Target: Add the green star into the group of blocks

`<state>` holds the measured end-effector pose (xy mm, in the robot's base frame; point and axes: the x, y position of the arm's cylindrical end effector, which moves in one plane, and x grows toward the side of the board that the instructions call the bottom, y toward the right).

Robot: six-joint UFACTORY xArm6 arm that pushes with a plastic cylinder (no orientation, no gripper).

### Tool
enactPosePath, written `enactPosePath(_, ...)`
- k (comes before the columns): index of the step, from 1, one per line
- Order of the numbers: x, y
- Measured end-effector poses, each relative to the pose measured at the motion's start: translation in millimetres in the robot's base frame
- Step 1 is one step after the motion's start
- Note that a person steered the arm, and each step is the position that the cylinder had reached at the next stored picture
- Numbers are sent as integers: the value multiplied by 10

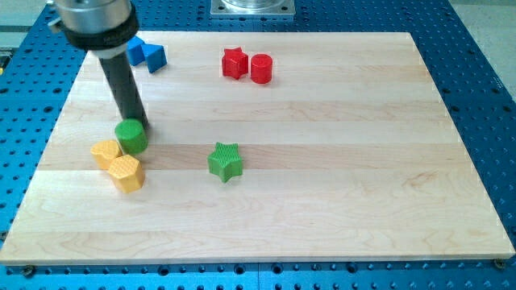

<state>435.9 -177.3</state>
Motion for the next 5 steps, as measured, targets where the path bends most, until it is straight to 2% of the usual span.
enactPosePath(1,220,110)
enactPosePath(2,103,1091)
enactPosePath(3,429,1744)
enactPosePath(4,664,1432)
enactPosePath(5,664,763)
